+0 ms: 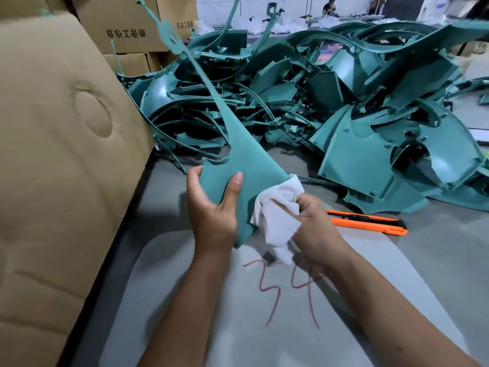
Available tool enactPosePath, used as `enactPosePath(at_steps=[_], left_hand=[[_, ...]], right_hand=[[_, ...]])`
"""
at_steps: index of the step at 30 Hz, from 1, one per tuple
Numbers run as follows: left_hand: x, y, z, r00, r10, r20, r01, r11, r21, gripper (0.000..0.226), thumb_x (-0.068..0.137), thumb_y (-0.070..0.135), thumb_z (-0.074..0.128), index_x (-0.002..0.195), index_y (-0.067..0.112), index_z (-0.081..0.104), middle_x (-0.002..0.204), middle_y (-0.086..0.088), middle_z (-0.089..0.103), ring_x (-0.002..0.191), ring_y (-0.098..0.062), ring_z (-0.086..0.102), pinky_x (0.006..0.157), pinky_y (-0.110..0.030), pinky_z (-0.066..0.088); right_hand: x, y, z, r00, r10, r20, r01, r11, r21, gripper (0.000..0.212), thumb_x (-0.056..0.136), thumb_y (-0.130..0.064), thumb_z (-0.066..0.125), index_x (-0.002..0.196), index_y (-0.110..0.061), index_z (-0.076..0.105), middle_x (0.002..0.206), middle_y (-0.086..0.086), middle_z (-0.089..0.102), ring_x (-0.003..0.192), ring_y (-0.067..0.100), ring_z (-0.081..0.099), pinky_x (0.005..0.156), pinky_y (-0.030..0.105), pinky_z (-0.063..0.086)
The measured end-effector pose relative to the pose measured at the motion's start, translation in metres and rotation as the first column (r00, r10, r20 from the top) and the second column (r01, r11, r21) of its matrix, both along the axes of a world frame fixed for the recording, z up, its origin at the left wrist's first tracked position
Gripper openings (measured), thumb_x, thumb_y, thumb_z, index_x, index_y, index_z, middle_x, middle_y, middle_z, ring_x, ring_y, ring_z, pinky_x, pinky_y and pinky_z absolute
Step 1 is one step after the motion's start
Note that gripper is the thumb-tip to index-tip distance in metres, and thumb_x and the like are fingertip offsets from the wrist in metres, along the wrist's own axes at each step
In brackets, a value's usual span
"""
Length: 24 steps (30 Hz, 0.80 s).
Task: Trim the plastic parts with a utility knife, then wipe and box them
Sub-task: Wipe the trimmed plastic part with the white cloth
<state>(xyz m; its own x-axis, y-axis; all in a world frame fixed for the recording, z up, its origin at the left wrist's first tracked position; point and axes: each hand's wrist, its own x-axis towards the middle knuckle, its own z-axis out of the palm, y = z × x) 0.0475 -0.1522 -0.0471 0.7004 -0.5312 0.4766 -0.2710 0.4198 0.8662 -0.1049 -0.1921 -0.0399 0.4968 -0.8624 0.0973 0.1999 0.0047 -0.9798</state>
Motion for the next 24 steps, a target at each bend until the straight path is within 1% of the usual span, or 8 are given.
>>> enactPosePath(at_steps=[5,7,10,13,16,19,22,24], left_hand=[[0.024,0.005,-0.002,0.953,-0.220,0.206,0.172,0.958,0.228,0.040,0.080,0.043,0.082,0.108,0.029,0.057,0.102,0.009,0.074,0.091,-0.018,0.073,0.081,-0.046,0.061],[0.021,0.007,-0.005,0.903,-0.376,0.209,0.294,0.894,0.337,0.049,0.078,0.048,0.083,0.114,0.027,0.057,0.101,0.002,0.074,0.092,-0.027,0.073,0.082,-0.056,0.059],[0.018,0.006,-0.005,0.841,-0.516,0.161,0.434,0.823,0.366,0.048,0.079,0.042,0.084,0.115,0.026,0.058,0.101,-0.003,0.075,0.094,-0.033,0.072,0.083,-0.062,0.057],[0.021,0.007,-0.001,0.847,-0.518,0.119,0.453,0.821,0.348,0.059,0.076,0.040,0.085,0.128,0.036,0.057,0.108,-0.007,0.076,0.096,-0.038,0.073,0.082,-0.060,0.060],[0.024,0.009,0.004,0.924,-0.350,-0.153,0.376,0.903,0.206,0.063,0.082,0.042,0.082,0.137,0.040,0.050,0.097,-0.010,0.079,0.074,-0.030,0.076,0.056,-0.039,0.060],[0.007,0.002,0.010,0.778,-0.309,-0.548,0.412,0.908,0.073,0.059,0.080,0.047,0.076,0.127,0.018,0.055,0.109,-0.016,0.076,0.080,-0.027,0.076,0.063,-0.036,0.061],[-0.027,-0.002,0.003,0.750,-0.372,-0.547,0.466,0.884,0.037,0.047,0.089,0.028,0.077,0.128,0.009,0.060,0.121,-0.014,0.074,0.108,-0.033,0.073,0.085,-0.049,0.061],[-0.035,-0.003,0.000,0.781,-0.325,-0.534,0.415,0.908,0.054,0.035,0.092,0.013,0.074,0.125,0.007,0.064,0.117,-0.012,0.076,0.103,-0.032,0.074,0.083,-0.047,0.062]], right_hand=[[-0.011,-0.016,0.008,0.982,-0.081,0.169,0.060,0.990,0.128,0.016,0.075,0.005,0.070,0.070,-0.009,0.066,0.059,0.004,0.061,0.048,0.005,0.058,0.047,0.017,0.048],[-0.018,-0.022,0.007,0.989,-0.015,0.146,0.005,0.997,0.072,0.024,0.080,0.006,0.069,0.066,-0.014,0.069,0.061,0.001,0.062,0.052,0.007,0.057,0.051,0.020,0.050],[-0.026,-0.027,0.004,0.999,-0.001,0.032,0.002,0.999,-0.032,0.008,0.087,0.012,0.072,0.089,0.004,0.071,0.083,0.014,0.071,0.075,0.022,0.066,0.068,0.036,0.055],[-0.019,-0.026,0.004,0.981,-0.054,0.187,0.058,0.998,-0.015,0.008,0.082,0.003,0.074,0.088,0.000,0.069,0.079,0.010,0.070,0.069,0.019,0.064,0.061,0.030,0.056],[-0.017,-0.031,0.007,0.898,-0.206,0.390,0.191,0.979,0.076,0.020,0.084,0.017,0.059,0.084,-0.003,0.058,0.063,0.001,0.060,0.050,0.013,0.053,0.047,0.020,0.044],[-0.015,-0.031,0.004,0.864,-0.261,0.431,0.220,0.965,0.142,0.041,0.085,0.032,0.039,0.088,-0.006,0.054,0.062,0.007,0.055,0.048,0.020,0.052,0.042,0.023,0.043],[-0.001,-0.018,-0.001,0.918,-0.169,0.360,0.152,0.986,0.075,0.036,0.086,0.032,0.042,0.095,0.002,0.058,0.071,0.017,0.059,0.061,0.029,0.059,0.057,0.038,0.051],[0.000,-0.018,-0.004,0.938,-0.211,0.276,0.204,0.978,0.053,0.038,0.087,0.031,0.044,0.098,-0.001,0.063,0.078,0.013,0.066,0.068,0.027,0.063,0.062,0.037,0.054]])
